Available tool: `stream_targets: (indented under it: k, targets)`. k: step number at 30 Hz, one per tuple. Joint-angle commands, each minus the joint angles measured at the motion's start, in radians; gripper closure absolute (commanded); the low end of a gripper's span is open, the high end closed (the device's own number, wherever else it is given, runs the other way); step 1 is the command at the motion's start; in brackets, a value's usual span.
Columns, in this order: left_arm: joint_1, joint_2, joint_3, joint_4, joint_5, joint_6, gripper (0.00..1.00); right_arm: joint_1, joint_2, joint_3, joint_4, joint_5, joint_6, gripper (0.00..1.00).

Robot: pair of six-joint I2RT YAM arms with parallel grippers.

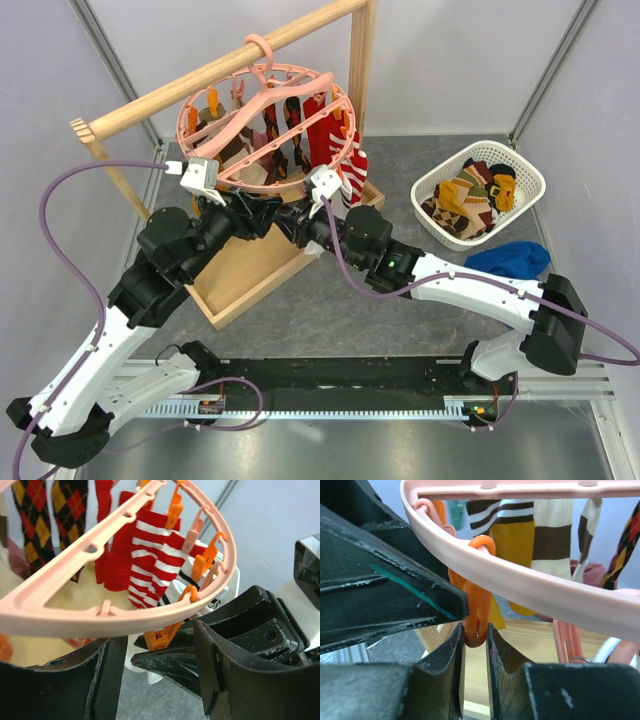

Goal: Clip the socks to the hanger
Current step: Open the clamp at the hanger.

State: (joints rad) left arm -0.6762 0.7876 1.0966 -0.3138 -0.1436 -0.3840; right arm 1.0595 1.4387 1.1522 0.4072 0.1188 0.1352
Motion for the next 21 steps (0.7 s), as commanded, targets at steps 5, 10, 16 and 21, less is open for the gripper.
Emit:
stream_targets:
  k: [5,10,16,21]
  targets:
    - [-0.013,0.036,0.075,0.001,0.018,0.040,0.39,0.005,-0.032,0.015,-0.007,0.045,-0.045,1.00]
    - [-0.020,0.048,0.078,-0.001,-0.002,0.062,0.40,0.014,-0.021,0.029,-0.021,0.062,-0.063,1.00]
    - [-0.028,0.055,0.077,0.002,-0.050,0.112,0.41,0.030,0.003,0.056,-0.042,0.088,-0.097,1.00]
    - [-0.029,0.055,0.048,0.054,-0.091,0.125,0.42,0.048,0.022,0.079,-0.057,0.114,-0.123,1.00]
